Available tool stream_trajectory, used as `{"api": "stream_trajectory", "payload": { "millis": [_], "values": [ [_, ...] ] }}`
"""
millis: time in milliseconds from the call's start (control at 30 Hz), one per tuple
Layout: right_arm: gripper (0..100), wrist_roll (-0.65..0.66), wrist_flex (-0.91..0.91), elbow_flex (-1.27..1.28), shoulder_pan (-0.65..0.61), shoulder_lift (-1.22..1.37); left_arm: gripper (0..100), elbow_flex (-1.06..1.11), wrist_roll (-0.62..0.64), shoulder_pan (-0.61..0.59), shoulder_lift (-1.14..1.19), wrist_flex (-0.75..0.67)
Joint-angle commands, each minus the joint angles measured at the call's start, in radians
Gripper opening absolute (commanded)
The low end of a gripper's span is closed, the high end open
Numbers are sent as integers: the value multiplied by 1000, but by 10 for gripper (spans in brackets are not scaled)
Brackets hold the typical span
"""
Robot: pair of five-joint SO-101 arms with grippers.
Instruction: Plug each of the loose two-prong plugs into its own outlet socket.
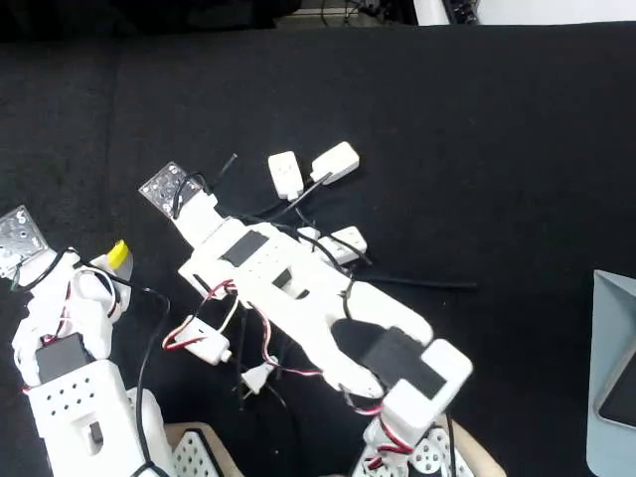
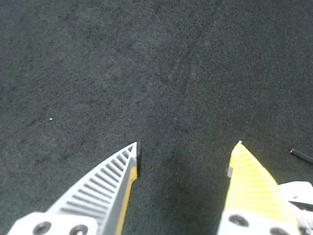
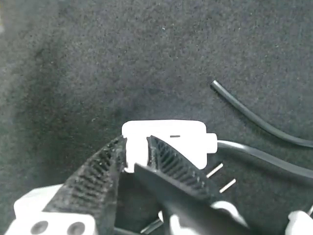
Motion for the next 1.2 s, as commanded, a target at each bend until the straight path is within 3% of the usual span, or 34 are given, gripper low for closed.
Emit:
{"api": "stream_trajectory", "payload": {
  "millis": [0, 333, 533, 667, 833, 967, 1167],
  "values": [
    [12, 6, 14, -71, 11, 70, 295, 2, 0, -1, -12, -21],
    [21, 8, 118, -130, 5, 39, 299, 5, 0, 1, -14, -21],
    [206, 3, 310, -174, -20, -136, 301, 5, -2, 1, -14, -21],
    [193, 0, 365, -168, -17, -262, 301, 4, -2, 7, -14, -21],
    [152, 0, 494, -168, -9, -424, 301, 1, -103, 122, -14, -15],
    [132, -58, 611, -168, 72, -550, 301, -27, -161, 219, -3, -6],
    [134, -98, 684, -99, 290, -644, 325, -163, -298, 398, -3, 222]
  ]
}}
